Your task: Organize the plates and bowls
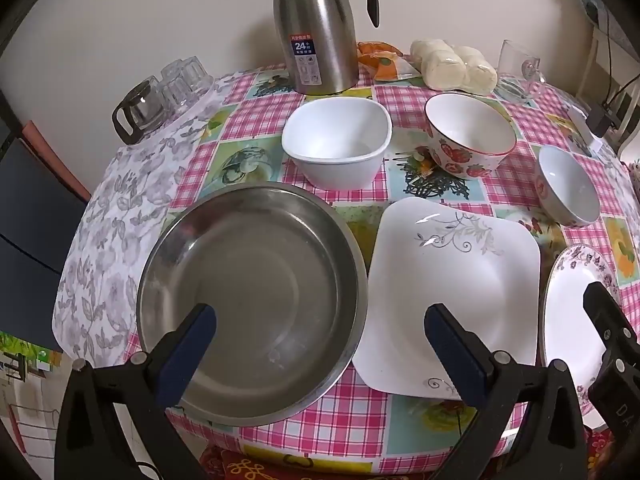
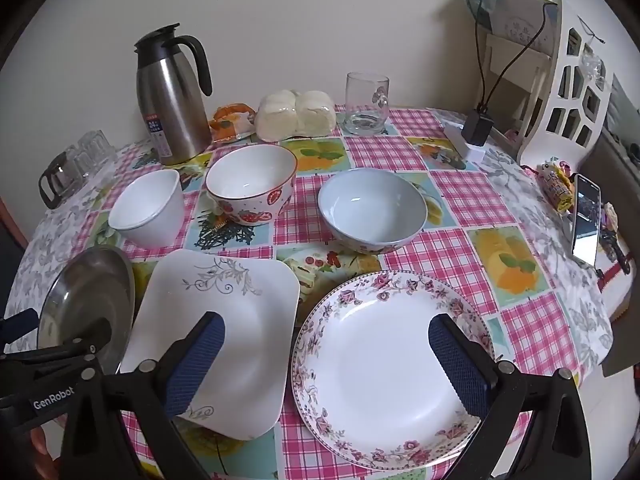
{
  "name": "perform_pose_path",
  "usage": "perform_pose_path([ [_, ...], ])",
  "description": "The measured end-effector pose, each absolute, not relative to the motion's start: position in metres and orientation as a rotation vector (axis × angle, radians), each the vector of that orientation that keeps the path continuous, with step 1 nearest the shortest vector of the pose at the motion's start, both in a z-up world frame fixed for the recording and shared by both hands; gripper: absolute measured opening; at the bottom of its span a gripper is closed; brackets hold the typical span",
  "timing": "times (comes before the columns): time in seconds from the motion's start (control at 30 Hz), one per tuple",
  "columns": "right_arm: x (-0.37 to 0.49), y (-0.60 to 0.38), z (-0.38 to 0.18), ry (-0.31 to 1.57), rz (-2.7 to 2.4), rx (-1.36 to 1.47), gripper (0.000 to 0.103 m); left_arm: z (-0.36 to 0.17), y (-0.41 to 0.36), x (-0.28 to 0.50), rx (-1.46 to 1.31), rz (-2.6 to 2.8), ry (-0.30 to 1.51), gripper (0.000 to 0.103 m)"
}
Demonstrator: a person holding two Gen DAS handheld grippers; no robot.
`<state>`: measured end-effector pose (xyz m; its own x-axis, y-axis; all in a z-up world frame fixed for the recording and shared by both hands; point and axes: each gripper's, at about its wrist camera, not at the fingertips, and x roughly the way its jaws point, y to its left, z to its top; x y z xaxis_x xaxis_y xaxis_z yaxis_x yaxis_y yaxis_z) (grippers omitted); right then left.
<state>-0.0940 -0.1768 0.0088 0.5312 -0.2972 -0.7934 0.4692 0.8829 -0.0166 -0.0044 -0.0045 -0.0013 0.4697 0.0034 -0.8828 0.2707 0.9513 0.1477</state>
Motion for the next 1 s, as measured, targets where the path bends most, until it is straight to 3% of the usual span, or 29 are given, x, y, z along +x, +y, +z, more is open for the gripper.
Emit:
perform_pose_path([
  [1.0, -0.0901, -0.1768, 0.0034, 0.974, -0.47, 0.188, 0.103, -0.0074, -0.0072, -0.004, 0.3, -0.165, 1.093, 0.103],
])
